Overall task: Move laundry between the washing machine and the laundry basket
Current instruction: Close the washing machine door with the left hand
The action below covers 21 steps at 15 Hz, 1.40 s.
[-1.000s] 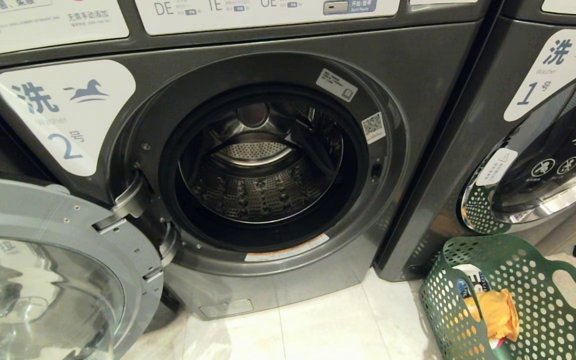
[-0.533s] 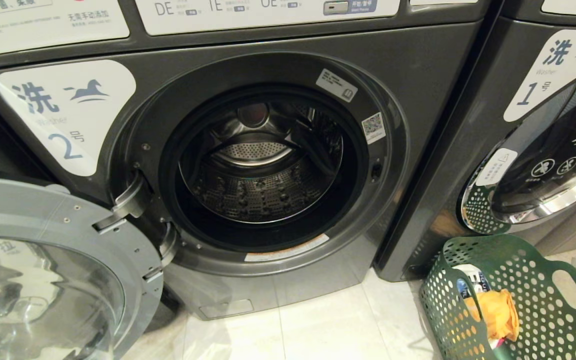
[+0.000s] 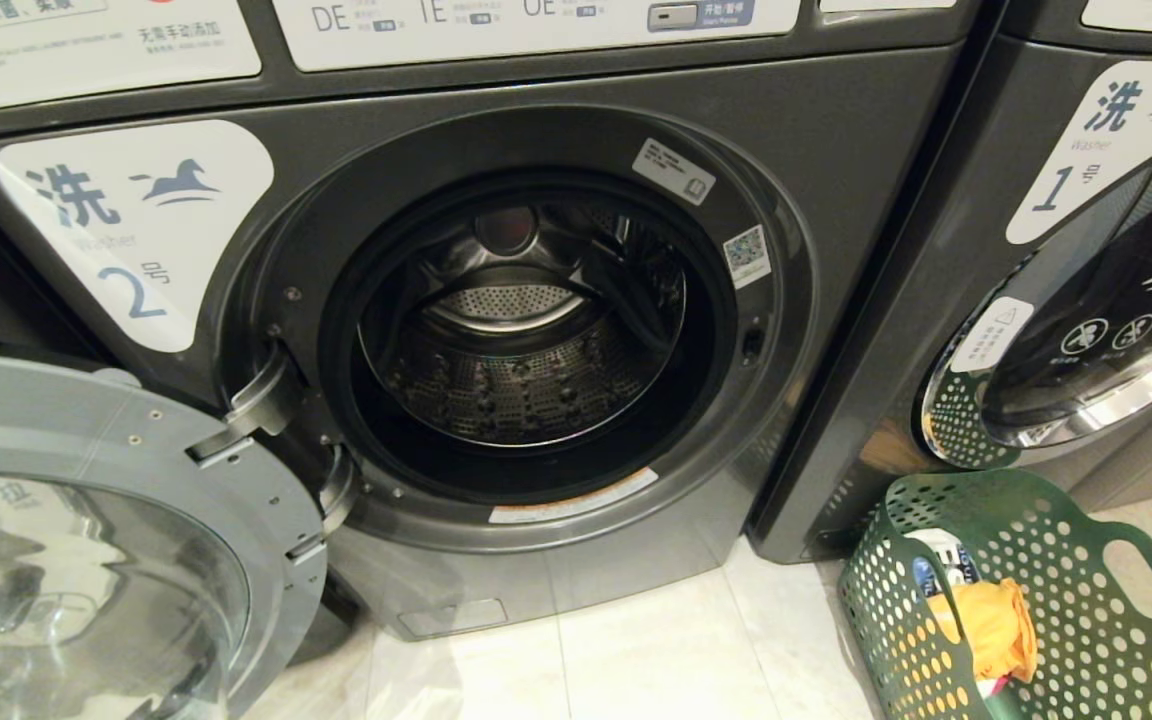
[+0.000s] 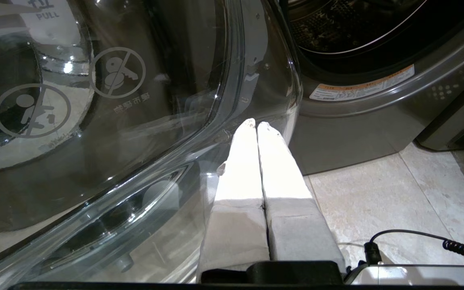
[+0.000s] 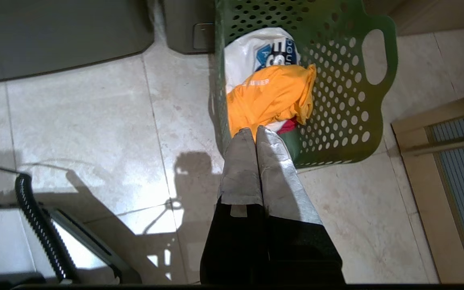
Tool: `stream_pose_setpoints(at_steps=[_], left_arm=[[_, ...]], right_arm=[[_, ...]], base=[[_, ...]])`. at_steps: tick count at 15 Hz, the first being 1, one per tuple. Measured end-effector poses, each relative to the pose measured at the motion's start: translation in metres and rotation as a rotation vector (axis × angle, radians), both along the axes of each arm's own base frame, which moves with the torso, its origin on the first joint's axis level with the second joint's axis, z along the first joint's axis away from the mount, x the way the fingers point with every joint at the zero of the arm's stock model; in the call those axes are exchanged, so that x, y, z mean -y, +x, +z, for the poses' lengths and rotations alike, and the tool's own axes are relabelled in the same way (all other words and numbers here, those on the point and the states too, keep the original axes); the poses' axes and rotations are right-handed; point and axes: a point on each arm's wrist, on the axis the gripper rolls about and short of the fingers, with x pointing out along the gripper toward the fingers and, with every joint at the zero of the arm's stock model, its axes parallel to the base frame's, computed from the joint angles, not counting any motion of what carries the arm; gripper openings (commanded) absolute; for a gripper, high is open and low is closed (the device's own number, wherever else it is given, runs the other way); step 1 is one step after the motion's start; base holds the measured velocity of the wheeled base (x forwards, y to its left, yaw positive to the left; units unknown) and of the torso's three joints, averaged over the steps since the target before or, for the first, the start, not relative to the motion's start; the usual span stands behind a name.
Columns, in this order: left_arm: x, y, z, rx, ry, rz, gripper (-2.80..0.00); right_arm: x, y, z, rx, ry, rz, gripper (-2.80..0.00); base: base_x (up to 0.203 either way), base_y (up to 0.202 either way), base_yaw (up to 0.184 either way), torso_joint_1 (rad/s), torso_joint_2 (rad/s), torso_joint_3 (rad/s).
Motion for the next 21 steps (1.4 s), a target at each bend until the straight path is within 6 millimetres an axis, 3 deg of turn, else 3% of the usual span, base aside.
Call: stream_pose_setpoints(at_steps=[3,6,21], left_arm=[[0.0,0.0,0.0,0.0,0.0,0.0,-2.8],[0.0,0.0,0.0,0.0,0.0,0.0,-2.8],[0.0,0.0,0.0,0.0,0.0,0.0,-2.8]], right_arm=[[-0.006,-0.035,-0.016,0.133,-0.018,0.109,-2.8],[-0.008,-0.053,-0.03,0.312,0.007,0.185,-2.8],[-0.008,-0.06,-0.038,0.395,0.029,0.213,-2.8]], base=[[0.0,0.0,0.0,0.0,0.0,0.0],[0.0,0.0,0.0,0.0,0.0,0.0],[0.0,0.0,0.0,0.0,0.0,0.0]])
